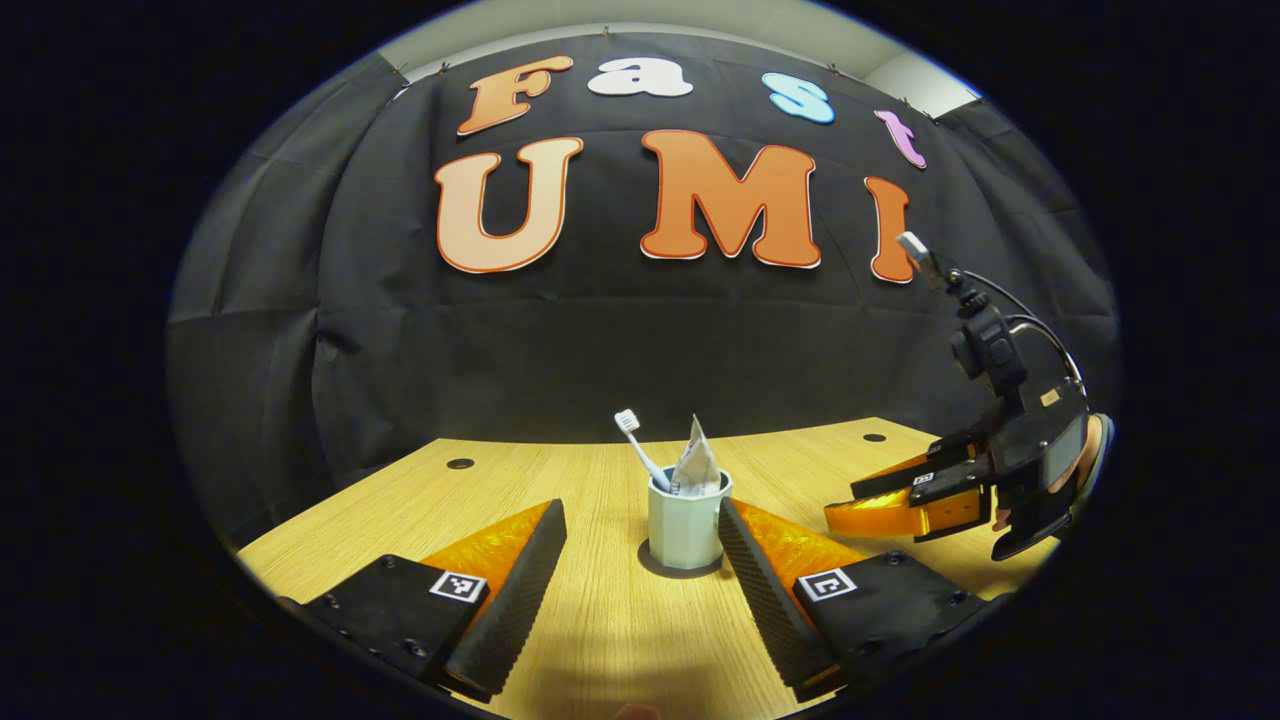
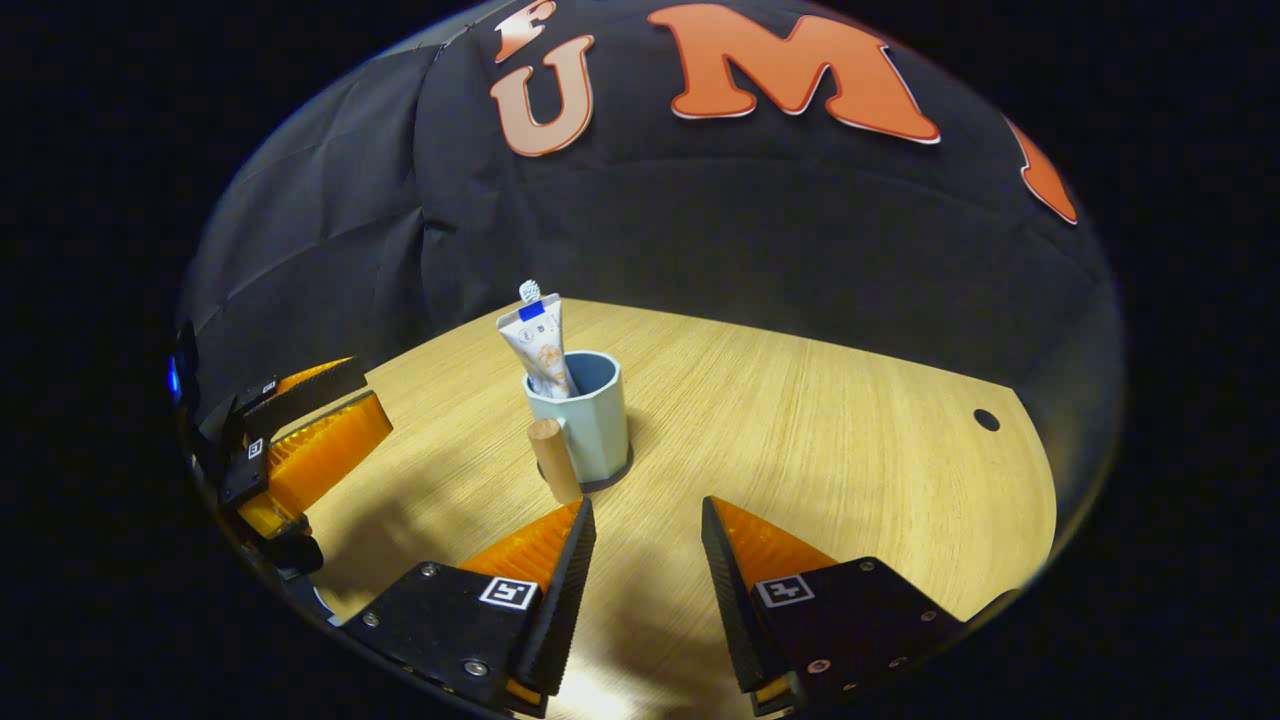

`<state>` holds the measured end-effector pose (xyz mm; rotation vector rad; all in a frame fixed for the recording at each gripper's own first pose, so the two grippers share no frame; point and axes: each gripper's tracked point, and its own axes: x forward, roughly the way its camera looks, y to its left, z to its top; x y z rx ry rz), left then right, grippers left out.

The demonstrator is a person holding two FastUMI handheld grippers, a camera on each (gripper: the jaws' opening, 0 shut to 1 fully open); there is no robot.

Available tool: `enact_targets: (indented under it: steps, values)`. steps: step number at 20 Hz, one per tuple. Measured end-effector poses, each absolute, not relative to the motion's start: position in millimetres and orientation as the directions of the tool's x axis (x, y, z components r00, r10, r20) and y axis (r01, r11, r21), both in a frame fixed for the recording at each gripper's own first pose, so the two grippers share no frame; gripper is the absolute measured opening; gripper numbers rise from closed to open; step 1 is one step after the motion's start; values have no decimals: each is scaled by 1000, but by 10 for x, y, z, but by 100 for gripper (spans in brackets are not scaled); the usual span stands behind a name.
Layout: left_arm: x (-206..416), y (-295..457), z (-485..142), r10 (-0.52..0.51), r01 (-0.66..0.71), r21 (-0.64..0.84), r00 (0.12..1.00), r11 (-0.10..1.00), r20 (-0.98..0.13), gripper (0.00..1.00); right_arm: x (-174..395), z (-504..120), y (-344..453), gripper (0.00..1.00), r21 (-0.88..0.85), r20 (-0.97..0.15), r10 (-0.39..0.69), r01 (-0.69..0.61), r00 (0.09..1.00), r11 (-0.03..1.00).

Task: Put the toothbrush and toothpaste on the desktop into the cup, then pick up the cup and place it on the coaster on the desktop.

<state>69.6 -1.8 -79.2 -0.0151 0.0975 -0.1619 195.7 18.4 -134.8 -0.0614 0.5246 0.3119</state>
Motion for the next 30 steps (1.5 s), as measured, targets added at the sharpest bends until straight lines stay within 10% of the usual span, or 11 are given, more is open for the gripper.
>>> enact_targets:
  steps: [19, 30]
  values:
    - [733, -359, -113, -170, 172, -25, 982, 985, 81, 97, 1651, -442, -496, 77, -91, -66, 95, -101, 993, 991]
    - [633, -277, 180, -142, 147, -27, 981, 989, 136, 97, 1507, -295, -455, 81, -92, -17, 75, -76, 997, 993]
